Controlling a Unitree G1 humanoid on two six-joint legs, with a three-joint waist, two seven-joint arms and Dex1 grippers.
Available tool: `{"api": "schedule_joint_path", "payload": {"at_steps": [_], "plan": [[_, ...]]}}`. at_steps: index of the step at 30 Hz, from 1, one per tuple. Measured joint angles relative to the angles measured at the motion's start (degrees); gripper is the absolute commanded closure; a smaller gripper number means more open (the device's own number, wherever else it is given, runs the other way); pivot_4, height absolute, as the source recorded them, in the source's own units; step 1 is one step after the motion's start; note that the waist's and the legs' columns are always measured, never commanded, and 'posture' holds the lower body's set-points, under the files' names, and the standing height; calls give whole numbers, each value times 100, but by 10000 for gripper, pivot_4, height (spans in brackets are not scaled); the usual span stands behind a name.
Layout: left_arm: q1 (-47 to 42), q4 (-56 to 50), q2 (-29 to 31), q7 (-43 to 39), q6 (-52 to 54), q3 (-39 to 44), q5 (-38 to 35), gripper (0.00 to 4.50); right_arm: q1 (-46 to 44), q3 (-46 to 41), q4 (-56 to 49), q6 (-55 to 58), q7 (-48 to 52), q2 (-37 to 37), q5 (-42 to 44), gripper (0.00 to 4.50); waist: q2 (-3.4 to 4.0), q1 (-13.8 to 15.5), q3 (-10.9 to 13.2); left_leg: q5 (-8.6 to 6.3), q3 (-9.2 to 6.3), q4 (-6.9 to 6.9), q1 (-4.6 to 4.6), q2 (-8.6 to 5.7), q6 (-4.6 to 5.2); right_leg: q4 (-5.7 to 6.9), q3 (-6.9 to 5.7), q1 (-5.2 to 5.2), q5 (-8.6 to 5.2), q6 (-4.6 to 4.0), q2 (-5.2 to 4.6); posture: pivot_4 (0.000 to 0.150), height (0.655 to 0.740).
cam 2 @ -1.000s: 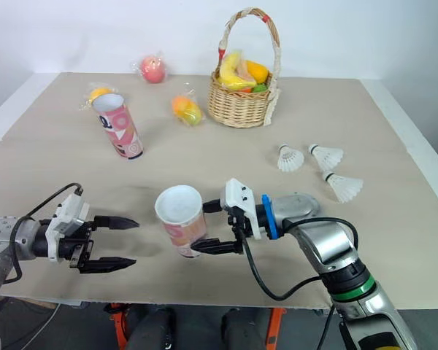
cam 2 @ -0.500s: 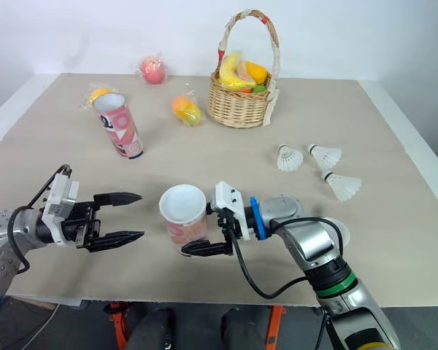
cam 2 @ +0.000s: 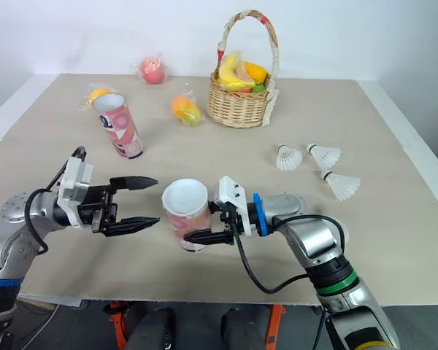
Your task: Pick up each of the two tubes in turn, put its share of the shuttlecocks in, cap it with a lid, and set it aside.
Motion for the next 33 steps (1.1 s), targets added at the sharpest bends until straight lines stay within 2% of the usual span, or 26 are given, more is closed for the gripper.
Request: {"api": "schedule_joint_path", "payload": {"at_steps": [8,13,16,20,27,33], "plan": [[-740,375,-487,-18,12,-245,20,0,-15,-682,57,122,-137,-280,256,13153,-1,17,0,0,-3,16,-8,-3,0,0,-2,3,9,10,-1,1500,7400],[-1679,952,-1247,185,-5,-507,75,0,-785,-2484,1373,-21,-1023,-820,445,13153,3,14,2,12,12,29,-14,-25,-9,-10,16,7,32,42,-20,1500,7400],[-1954,1310,-1528,207,-144,-697,270,0,-1069,-3085,2269,-343,-1691,-1076,270,13153,3,16,2,12,15,27,-13,-27,-8,-10,21,6,32,43,-20,1500,7400],[-2307,2232,-1956,430,-585,-938,846,0,-1232,-3789,3754,-887,-3066,-1520,-250,13153,5,16,1,12,29,16,-15,-34,-7,-11,37,-2,31,43,-27,1500,7400],[-2853,3331,-2567,839,-1036,-1119,1512,0,-1255,-4048,5619,-1763,-4034,-1758,-717,13153,14,-80,-3,11,63,8,-8,-34,-4,-10,76,-16,31,45,-25,1500,7400],[-2975,3628,-2690,924,-1214,-1164,1763,0,-1301,-4069,6631,-2216,-4303,-1839,-862,13153,22,-117,-5,12,70,7,-5,-35,-5,-10,83,-14,32,52,-26,1500,7400]]}}
